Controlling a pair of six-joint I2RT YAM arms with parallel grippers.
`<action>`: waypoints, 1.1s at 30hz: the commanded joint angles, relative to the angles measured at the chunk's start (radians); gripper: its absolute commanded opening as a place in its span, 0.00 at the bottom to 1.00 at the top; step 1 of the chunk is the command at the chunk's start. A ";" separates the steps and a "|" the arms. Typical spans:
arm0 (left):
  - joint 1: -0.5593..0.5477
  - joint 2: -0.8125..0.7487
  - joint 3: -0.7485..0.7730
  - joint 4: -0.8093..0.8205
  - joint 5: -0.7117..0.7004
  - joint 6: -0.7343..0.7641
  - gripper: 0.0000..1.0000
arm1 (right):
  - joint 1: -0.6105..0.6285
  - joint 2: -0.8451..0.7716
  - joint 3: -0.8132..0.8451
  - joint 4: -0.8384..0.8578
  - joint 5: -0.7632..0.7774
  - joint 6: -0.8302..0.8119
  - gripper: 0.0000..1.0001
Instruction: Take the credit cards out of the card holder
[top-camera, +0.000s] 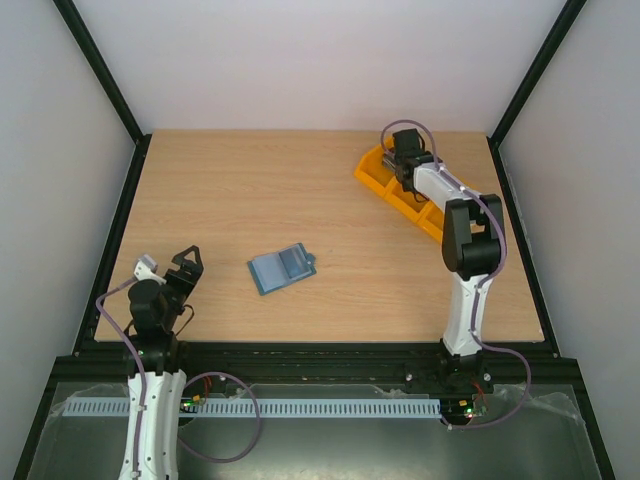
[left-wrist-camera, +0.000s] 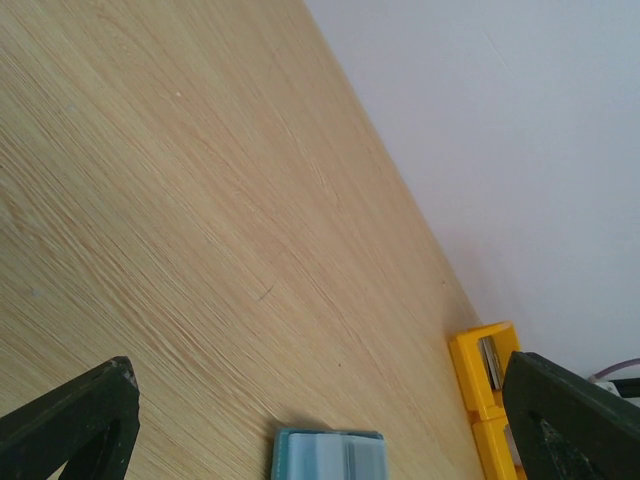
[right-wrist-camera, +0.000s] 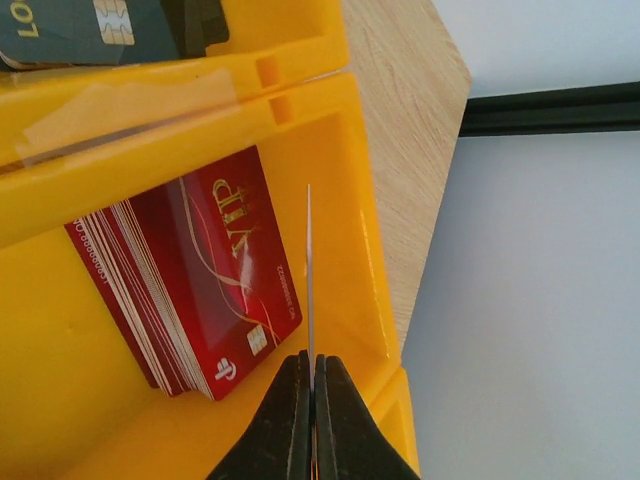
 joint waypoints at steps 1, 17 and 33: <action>0.009 0.005 -0.018 0.024 0.008 0.002 1.00 | -0.012 0.053 0.006 0.062 0.048 -0.075 0.02; 0.031 0.012 -0.021 0.021 0.005 0.000 1.00 | -0.028 0.102 -0.014 0.116 0.068 -0.121 0.40; 0.041 -0.017 -0.027 0.055 0.042 0.010 1.00 | -0.038 0.000 0.017 0.083 -0.019 0.026 0.99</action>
